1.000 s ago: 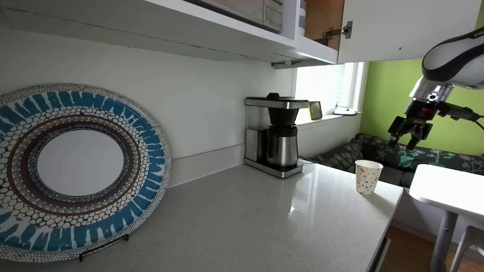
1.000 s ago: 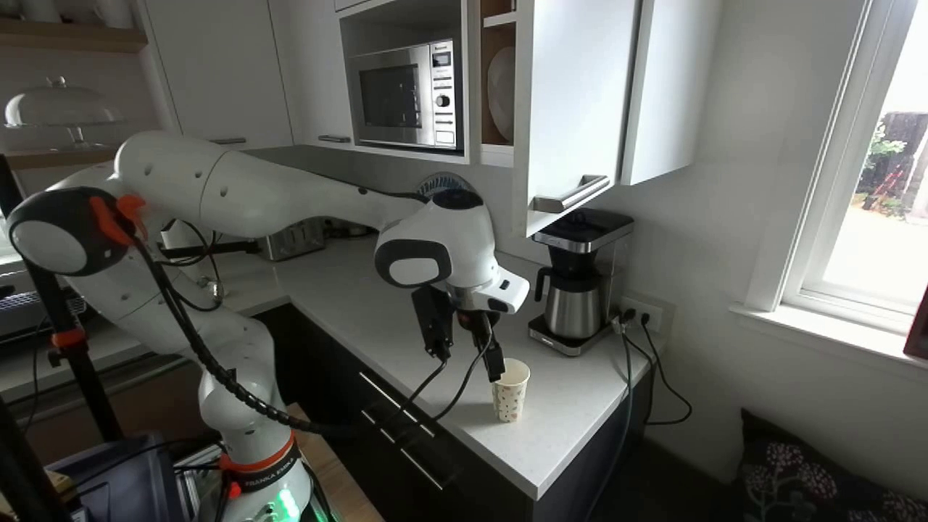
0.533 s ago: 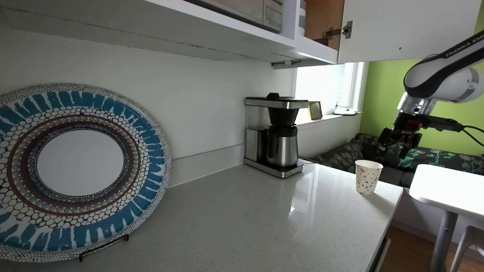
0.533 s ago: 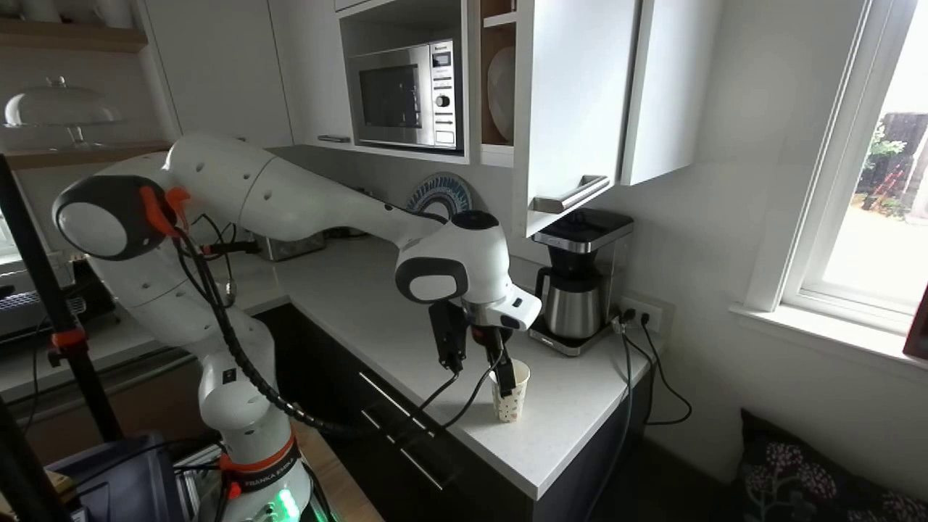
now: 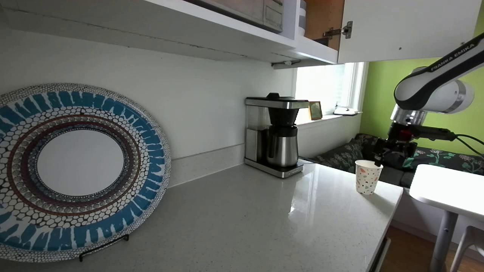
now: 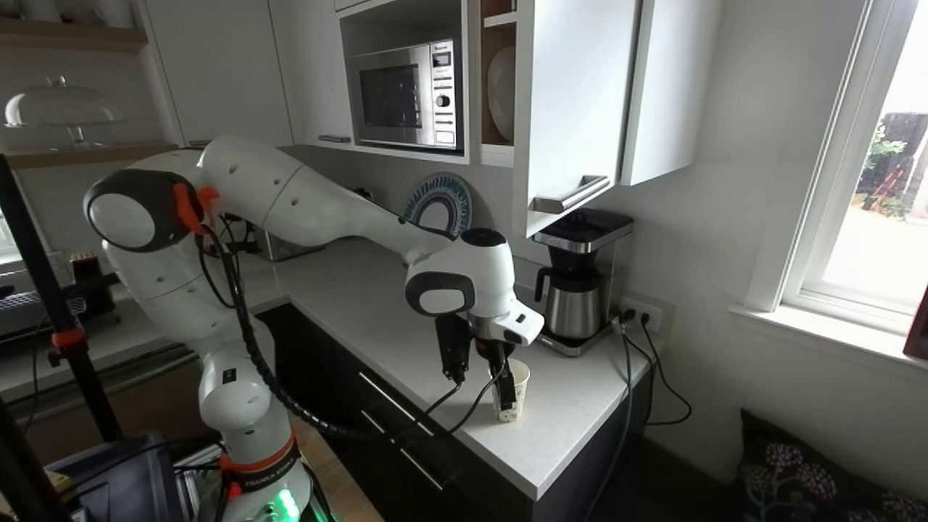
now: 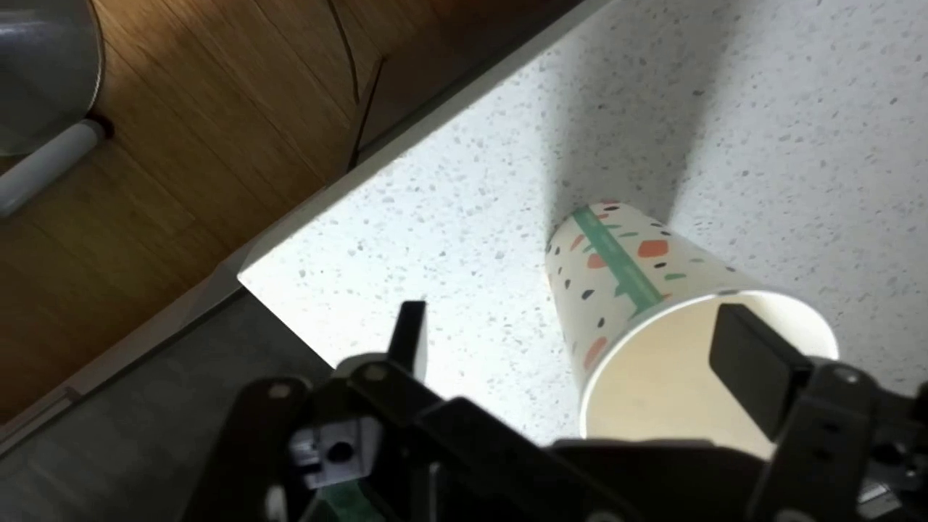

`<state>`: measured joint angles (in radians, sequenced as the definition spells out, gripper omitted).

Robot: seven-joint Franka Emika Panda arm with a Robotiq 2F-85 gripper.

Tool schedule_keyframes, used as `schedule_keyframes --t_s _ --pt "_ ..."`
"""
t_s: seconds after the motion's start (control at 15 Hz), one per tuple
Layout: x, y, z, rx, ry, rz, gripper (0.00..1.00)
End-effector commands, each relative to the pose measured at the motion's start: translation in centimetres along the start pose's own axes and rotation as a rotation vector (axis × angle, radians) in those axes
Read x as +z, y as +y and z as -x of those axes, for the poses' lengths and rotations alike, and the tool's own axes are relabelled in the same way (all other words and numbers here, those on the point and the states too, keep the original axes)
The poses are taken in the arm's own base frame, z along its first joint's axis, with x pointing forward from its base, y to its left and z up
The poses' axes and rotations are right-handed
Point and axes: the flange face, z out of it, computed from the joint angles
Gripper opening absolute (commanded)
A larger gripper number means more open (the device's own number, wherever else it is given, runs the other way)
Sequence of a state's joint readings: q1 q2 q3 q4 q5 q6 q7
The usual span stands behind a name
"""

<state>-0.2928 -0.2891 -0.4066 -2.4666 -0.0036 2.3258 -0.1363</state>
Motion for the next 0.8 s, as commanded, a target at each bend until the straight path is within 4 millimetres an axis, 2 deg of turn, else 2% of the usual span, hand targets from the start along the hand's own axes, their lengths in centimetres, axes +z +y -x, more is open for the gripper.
schedule_keyframes --t_s 0.0,0.07,0.13,0.27,0.73 --pt "0.86 0.12 -0.13 0.042 0.029 0.007 1.00" --pt "0.97 0.15 -0.19 0.048 0.027 0.008 0.95" --pt "1.10 0.15 -0.19 0.050 0.024 0.009 0.74" --pt "1.28 0.17 -0.17 0.050 0.023 0.012 0.70" --pt "1.34 0.19 -0.39 0.068 0.027 0.016 0.15"
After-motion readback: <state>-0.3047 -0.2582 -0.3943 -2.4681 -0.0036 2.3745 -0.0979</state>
